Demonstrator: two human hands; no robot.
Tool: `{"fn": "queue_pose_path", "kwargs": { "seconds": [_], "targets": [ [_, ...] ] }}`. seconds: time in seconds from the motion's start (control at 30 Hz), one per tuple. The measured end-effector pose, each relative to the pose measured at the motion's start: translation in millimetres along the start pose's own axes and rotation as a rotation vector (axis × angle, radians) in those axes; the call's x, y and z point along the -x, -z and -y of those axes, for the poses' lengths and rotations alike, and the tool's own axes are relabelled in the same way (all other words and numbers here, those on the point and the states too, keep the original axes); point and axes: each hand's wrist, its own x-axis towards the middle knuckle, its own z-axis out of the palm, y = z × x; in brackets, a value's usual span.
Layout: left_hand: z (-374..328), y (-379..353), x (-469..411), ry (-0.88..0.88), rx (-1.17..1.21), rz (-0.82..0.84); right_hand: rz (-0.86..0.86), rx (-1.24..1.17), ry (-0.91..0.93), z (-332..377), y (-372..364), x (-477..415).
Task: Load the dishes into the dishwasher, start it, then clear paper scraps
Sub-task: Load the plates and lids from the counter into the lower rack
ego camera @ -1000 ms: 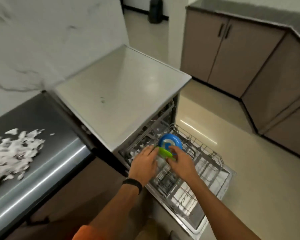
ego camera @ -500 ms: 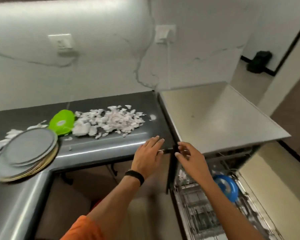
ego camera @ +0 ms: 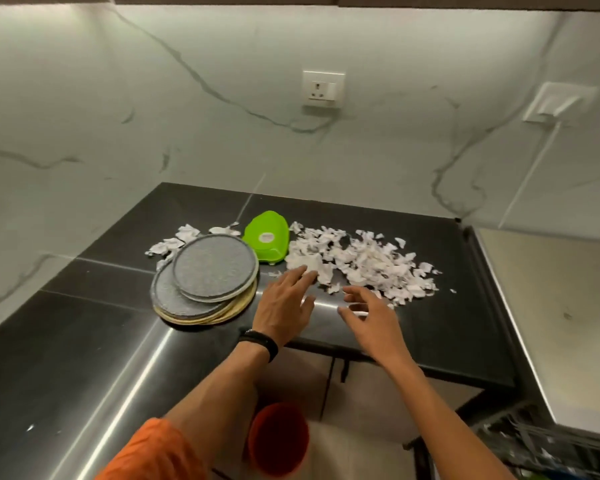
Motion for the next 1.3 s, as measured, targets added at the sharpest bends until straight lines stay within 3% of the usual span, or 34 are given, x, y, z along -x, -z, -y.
{"fn": "queue_pose_path", "kwargs": {
  "seconds": [0.67, 0.83, 1.0, 1.13, 1.3],
  "targets": [
    [139.4, -27.5, -113.1, 0.352, -0.092, 0.021, 0.269, 0.131, 0.037, 11.2, -142.2, -256.3],
    [159.9, -47.6, -140.9, 0.46, -0.13, 0.072, 0.325, 0.249, -0.015, -4.5, -158.9, -317.7],
    [173.6, -66.1, -161.6, 0.523, -0.178, 0.237, 0.424, 0.328, -0.127, -16.6, -176.2, -352.5],
    [178.5, -74.7, -168.1, 0.54, -0.23, 0.308, 0.367, 0.279, -0.172, -21.2, -188.3, -359.7],
    [187.2, -74.9, -170.2, 0.557, -0.199, 0.242, 0.276, 0.099, -0.274, -19.3, -201.9, -358.7]
  ]
}}
